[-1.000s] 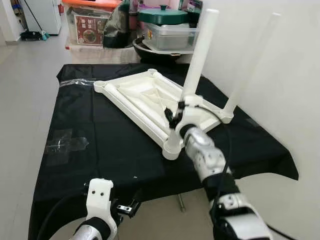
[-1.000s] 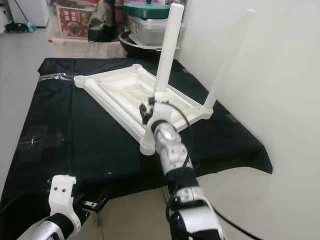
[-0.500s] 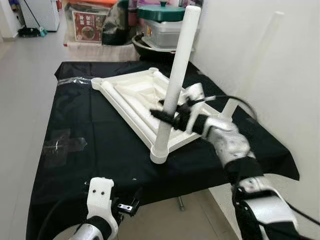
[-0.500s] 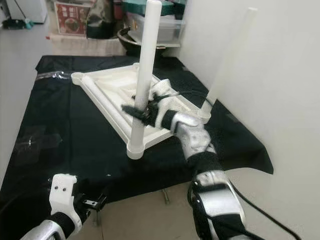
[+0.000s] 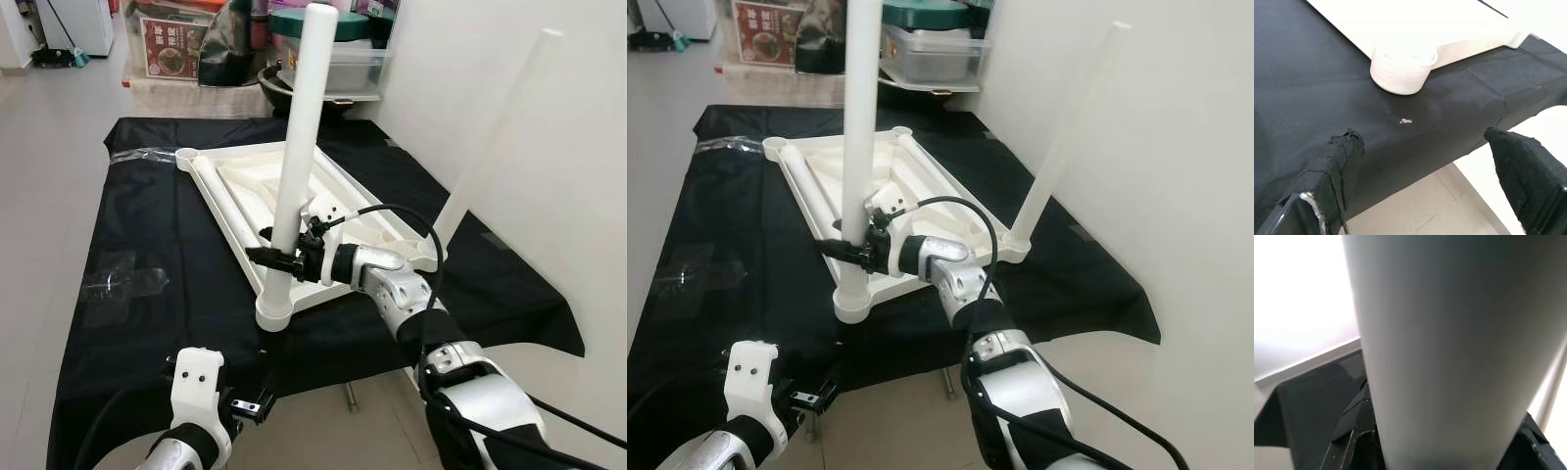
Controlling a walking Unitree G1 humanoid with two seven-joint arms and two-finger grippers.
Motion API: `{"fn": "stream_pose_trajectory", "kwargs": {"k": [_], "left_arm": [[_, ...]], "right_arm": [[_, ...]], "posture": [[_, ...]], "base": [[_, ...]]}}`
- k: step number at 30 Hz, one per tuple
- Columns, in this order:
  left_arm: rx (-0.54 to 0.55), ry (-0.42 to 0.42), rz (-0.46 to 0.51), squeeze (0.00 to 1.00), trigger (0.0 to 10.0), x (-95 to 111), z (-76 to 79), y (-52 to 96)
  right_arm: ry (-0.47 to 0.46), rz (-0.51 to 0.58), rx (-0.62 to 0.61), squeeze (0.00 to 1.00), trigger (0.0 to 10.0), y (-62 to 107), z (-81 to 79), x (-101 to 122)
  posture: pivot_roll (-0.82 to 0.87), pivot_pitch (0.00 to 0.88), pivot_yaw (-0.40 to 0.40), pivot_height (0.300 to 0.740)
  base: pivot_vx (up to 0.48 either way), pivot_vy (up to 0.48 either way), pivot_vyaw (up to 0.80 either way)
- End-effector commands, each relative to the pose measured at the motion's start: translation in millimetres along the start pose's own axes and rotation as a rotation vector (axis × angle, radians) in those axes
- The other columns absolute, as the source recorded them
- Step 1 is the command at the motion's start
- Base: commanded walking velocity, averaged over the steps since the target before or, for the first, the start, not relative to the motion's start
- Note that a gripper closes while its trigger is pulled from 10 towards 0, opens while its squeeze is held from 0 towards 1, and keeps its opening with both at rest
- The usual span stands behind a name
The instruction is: Building children table
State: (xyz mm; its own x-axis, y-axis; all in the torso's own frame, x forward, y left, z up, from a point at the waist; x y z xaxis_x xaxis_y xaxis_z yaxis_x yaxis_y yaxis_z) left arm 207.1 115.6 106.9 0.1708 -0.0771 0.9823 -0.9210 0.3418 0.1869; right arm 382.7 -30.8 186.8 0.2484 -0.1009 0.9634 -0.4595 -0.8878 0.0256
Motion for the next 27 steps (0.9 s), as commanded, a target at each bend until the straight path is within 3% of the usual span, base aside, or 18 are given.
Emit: {"fn": "stream_pose_trajectory", "kwargs": {"k": [1, 3, 5, 7, 8, 12, 13, 14, 15, 18, 19, 20, 21, 22, 23, 25, 26, 27], "left_arm": [[-0.004, 0.012, -0.009, 0.00, 10.0, -3.1, 3.1, -0.7], [-0.004, 0.015, -0.009, 0.00, 10.0, -3.0, 3.3, -0.4], [-0.004, 0.015, -0.009, 0.00, 10.0, -3.0, 3.3, -0.4], [-0.008, 0.016, -0.010, 0.00, 10.0, -2.9, 3.9, -0.3], [-0.010, 0.018, -0.012, 0.00, 10.0, -2.8, 4.2, 0.1], [-0.011, 0.018, -0.012, 0.00, 10.0, -2.7, 4.4, 0.2], [-0.009, 0.024, -0.013, 0.00, 10.0, -3.1, 4.5, 0.4], [-0.008, 0.026, -0.013, 0.00, 10.0, -3.3, 4.6, 0.4], [-0.009, 0.028, -0.014, 0.00, 10.0, -3.5, 4.4, 0.6], [-0.009, 0.029, -0.014, 0.00, 10.0, -3.6, 4.3, 0.7], [-0.011, 0.030, -0.014, 0.00, 10.0, -4.0, 4.4, 0.6], [-0.011, 0.030, -0.014, 0.00, 10.0, -4.0, 4.4, 0.6], [-0.014, 0.031, -0.014, 0.00, 10.0, -4.3, 4.4, 0.5], [-0.016, 0.031, -0.014, 0.00, 10.0, -4.5, 4.5, 0.4], [-0.018, 0.033, -0.013, 0.00, 10.0, -4.6, 4.7, 0.3], [-0.019, 0.034, -0.012, 0.00, 10.0, -4.6, 4.6, 0.1], [-0.019, 0.034, -0.012, 0.00, 10.0, -4.6, 4.6, 0.1], [-0.019, 0.035, -0.012, 0.00, 10.0, -4.5, 4.4, -0.1]], "right_arm": [[0.002, 0.025, -0.222, 0.00, 0.0, 5.6, 20.7, 4.9], [0.001, 0.025, -0.480, 0.00, 0.0, 15.2, 41.7, 2.6], [0.001, 0.024, -0.522, 0.00, 0.0, 16.9, 45.0, 1.9], [-0.034, 0.117, -0.938, 0.00, 0.0, 56.3, 74.0, -4.5], [-0.096, 0.198, -1.149, 0.00, 0.0, 80.0, 76.6, -15.8], [-0.111, 0.226, -1.175, 0.00, 0.0, 83.4, 72.7, -18.9], [-0.100, 0.219, -1.133, 0.00, 0.0, 72.0, 56.3, -23.8], [-0.097, 0.220, -1.129, 0.00, 0.0, 69.0, 51.8, -24.9], [-0.089, 0.220, -1.060, 0.00, 10.0, 58.3, 43.3, -23.7], [-0.084, 0.221, -1.019, 0.00, 10.0, 51.0, 38.7, -22.5], [-0.080, 0.261, -0.990, 0.11, 10.0, 47.6, 35.0, -16.7], [-0.080, 0.261, -0.990, 0.11, 10.0, 47.6, 35.0, -16.7], [-0.088, 0.295, -0.930, 1.00, 10.0, 42.0, 32.8, -6.6], [-0.083, 0.322, -0.893, 1.00, 10.0, 38.9, 30.9, 4.5], [-0.112, 0.359, -0.777, 0.00, 10.0, 32.5, 28.6, 20.8], [-0.170, 0.427, -0.554, 0.00, 10.0, 26.9, 20.8, 44.7], [-0.170, 0.427, -0.554, 0.00, 10.0, 26.9, 20.8, 44.7], [-0.192, 0.462, -0.458, 0.00, 10.0, 27.0, 16.7, 53.0]], "posture": [[0.19, 0.000, -0.169, 0.740], [0.19, 0.000, -0.169, 0.740], [0.19, 0.000, -0.169, 0.740], [0.18, 0.000, -0.160, 0.740], [0.18, 0.000, -0.157, 0.740], [0.18, 0.000, -0.157, 0.740], [0.18, 0.000, -0.154, 0.740], [0.18, 0.000, -0.154, 0.740], [0.17, 0.000, -0.153, 0.740], [0.17, 0.000, -0.153, 0.740], [0.17, 0.000, -0.153, 0.740], [0.17, 0.000, -0.153, 0.740], [0.17, 0.000, -0.153, 0.740], [0.17, 0.000, -0.153, 0.740], [0.17, 0.000, -0.154, 0.740], [0.16, 0.000, -0.150, 0.740], [0.16, 0.000, -0.150, 0.740], [0.16, 0.000, -0.150, 0.740]], "base": [[0.000, 0.000, 0.00], [0.000, 0.000, 0.00], [0.000, 0.000, 0.00], [0.000, 0.000, 0.00], [0.000, 0.000, 0.00], [0.000, 0.000, 0.00], [0.000, 0.000, 0.00], [0.000, 0.000, 0.00], [0.000, 0.000, 0.00], [0.000, 0.000, 0.00], [0.000, 0.000, 0.00], [0.000, 0.000, 0.00], [0.000, 0.000, 0.00], [0.000, 0.000, 0.00], [0.000, 0.000, 0.00], [0.000, 0.000, 0.00], [0.000, 0.000, 0.00], [0.000, 0.000, 0.00]]}}
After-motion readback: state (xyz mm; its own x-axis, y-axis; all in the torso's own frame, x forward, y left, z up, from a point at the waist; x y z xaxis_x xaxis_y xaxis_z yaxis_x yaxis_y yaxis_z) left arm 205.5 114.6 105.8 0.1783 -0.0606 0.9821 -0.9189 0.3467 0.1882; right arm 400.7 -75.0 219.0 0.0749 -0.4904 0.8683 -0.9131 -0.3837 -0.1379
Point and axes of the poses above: a point about 5 cm out from each wrist's last joint towards the gripper, its own y axis pointing back from the gripper into the wrist, its own x axis along the axis of the wrist's last joint, z = x × y, the point moved 2 cm from there along -y, pointing out of the wrist towards the gripper, and after that the axes turned 14 degrees about -y, right-handed, at the moved point
